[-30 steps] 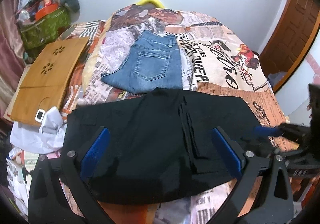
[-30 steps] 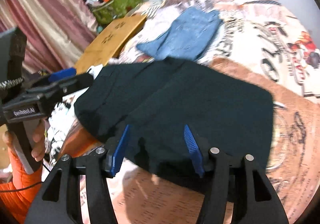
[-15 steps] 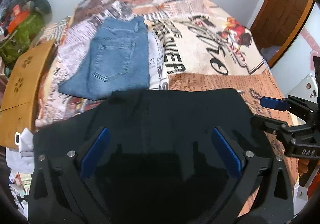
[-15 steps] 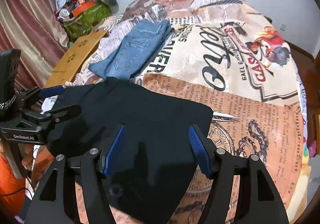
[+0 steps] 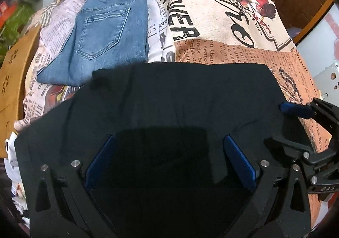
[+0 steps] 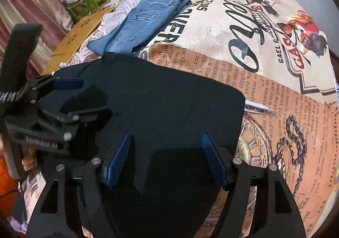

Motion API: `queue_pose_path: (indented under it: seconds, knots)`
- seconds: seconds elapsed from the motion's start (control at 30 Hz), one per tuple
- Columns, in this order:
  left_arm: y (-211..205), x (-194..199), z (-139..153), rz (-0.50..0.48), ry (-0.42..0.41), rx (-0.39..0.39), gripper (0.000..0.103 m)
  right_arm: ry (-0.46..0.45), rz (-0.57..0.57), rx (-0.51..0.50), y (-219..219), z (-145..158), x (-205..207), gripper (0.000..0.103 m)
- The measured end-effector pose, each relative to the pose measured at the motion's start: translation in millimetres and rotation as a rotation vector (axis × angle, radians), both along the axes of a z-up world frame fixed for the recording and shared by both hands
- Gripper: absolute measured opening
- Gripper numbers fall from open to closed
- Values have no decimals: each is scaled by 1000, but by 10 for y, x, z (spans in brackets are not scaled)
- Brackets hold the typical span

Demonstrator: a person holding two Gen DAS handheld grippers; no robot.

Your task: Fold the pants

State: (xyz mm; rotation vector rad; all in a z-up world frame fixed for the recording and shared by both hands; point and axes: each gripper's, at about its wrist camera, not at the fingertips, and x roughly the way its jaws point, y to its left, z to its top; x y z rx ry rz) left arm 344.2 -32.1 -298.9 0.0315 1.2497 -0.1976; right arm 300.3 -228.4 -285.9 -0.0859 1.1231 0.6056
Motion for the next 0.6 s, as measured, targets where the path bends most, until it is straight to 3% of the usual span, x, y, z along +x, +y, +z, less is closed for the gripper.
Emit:
queue_pose_path:
  seconds: [0.33,0.6]
  knots:
    - [-28,-434,174,9,-95,101,103,0,-52,-9,-207,64,-221,68]
    - [70,-609,241,79,-105,74,103,-17,-109,-14,-389,198,-362,70]
